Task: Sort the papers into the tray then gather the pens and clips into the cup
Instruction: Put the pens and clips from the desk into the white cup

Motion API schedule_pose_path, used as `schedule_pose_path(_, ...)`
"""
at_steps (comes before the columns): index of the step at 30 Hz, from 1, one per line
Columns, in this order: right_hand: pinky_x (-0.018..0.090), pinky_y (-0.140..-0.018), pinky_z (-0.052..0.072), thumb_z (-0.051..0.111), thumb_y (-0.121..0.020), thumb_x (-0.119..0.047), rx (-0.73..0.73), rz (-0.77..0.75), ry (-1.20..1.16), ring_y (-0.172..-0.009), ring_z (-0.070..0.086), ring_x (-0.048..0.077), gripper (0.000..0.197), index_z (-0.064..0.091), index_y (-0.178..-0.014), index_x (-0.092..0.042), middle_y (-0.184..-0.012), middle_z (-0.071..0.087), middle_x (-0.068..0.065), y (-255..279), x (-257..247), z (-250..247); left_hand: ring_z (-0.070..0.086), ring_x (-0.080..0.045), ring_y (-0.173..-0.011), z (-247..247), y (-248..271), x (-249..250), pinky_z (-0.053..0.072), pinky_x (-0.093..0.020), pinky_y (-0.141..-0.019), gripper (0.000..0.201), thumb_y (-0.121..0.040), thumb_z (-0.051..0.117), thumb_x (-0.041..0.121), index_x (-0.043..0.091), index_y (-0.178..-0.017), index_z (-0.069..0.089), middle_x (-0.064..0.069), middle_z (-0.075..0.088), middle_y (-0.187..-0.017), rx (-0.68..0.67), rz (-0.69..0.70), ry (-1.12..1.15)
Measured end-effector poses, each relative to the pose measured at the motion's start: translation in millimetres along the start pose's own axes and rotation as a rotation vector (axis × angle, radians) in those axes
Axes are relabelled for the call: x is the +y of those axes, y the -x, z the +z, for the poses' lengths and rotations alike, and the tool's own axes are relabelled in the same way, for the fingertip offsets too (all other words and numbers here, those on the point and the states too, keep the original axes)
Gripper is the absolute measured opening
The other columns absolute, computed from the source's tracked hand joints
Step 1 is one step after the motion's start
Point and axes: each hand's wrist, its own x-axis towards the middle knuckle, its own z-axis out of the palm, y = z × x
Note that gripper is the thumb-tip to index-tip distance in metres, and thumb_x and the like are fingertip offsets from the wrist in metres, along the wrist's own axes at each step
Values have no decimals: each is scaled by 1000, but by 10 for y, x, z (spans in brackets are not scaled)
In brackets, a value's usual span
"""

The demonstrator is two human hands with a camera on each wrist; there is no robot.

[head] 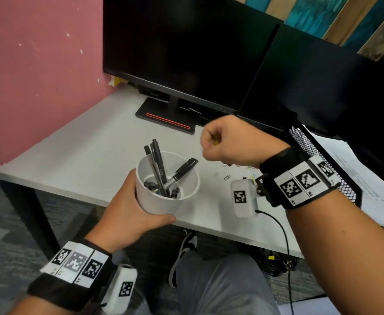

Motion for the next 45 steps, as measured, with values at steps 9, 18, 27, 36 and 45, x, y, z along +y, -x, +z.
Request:
schedule_pose_path(9, 26, -80, 65, 70, -93, 4, -56, -162, -148, -94, 80, 10, 24, 81, -106, -13, -99, 81, -4, 50, -306, 114, 65, 1, -118, -34, -12, 1, 50, -24, -90, 104, -52, 105, 30, 44, -138, 49, 19, 68, -128, 2, 7, 13)
schedule_pose_path(18, 29, -70, 65, 73, -90, -8, -12, 350, 283, -70, 78, 13, 20, 77, -85, -27, -86, 78, -6, -166, 1033, 78, 66, 1, -113, -89, -15, 51, 49, -20, -86, 95, -54, 105, 20, 43, -129, 51, 15, 70, -122, 28, 2, 6)
schedule_pose_path(27, 33, -64, 64, 75, -81, -2, -121, 544, 287, -63, 66, 19, 16, 75, -92, -14, -92, 74, 2, -71, 1644, 495, 64, 9, -111, -88, -24, 36, 48, -2, -79, 93, -55, 104, 17, 44, -126, 51, 15, 69, -121, 45, 15, -15)
schedule_pose_path(36, 26, -40, 48, 39, -93, 12, 32, 663, -389, -48, 59, 28, 26, 61, -79, 5, -67, 60, 23, -23, 1828, 443, 63, 11, -109, -117, -27, 54, 49, -4, -76, 93, -56, 104, 18, 40, -129, 51, 16, 68, -119, 58, -1, -19)
schedule_pose_path(45, 21, -40, 38, 78, -87, -11, 8, 661, -30, -47, 46, 17, 8, 70, -86, -11, -67, 58, 2, -37, 1874, 476, 65, 5, -110, -140, -42, 35, 50, -11, -78, 94, -56, 104, 21, 39, -131, 51, 16, 69, -120, 52, -18, -24)
